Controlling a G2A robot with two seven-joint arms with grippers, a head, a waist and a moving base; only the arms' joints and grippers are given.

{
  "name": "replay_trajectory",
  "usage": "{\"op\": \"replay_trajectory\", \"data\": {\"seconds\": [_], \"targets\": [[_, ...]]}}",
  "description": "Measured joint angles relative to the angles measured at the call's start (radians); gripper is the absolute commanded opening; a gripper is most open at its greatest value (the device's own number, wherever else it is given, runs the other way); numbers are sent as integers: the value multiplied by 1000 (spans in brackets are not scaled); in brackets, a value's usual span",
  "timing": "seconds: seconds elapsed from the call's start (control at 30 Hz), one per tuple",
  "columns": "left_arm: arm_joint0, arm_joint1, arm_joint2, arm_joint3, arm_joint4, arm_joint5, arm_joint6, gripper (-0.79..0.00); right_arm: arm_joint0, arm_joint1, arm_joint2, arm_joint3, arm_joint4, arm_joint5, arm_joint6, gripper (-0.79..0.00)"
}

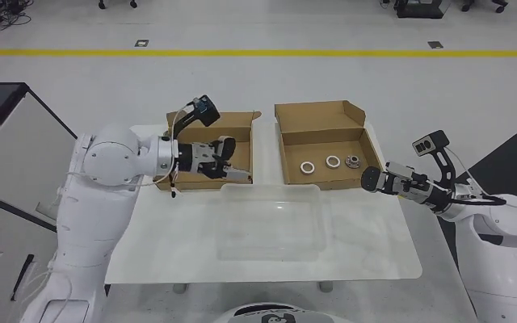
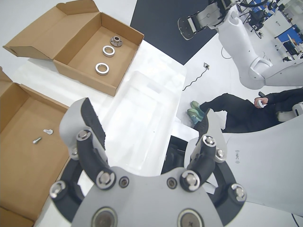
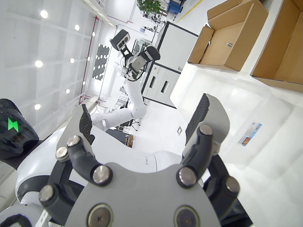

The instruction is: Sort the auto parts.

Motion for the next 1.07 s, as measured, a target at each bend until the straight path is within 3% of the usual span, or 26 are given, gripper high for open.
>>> {"op": "replay_trajectory", "data": {"seconds": [0.17, 0.33, 1.07], "targets": [[117, 20, -106, -74, -64, -33, 21, 0, 0, 0, 0, 0, 0, 0, 0, 0], [188, 31, -163, -119, -124, -67, 36, 0, 0, 0, 0, 0, 0, 0, 0, -1], [189, 32, -163, -120, -126, -68, 36, 0, 0, 0, 0, 0, 0, 0, 0, 0]]}}
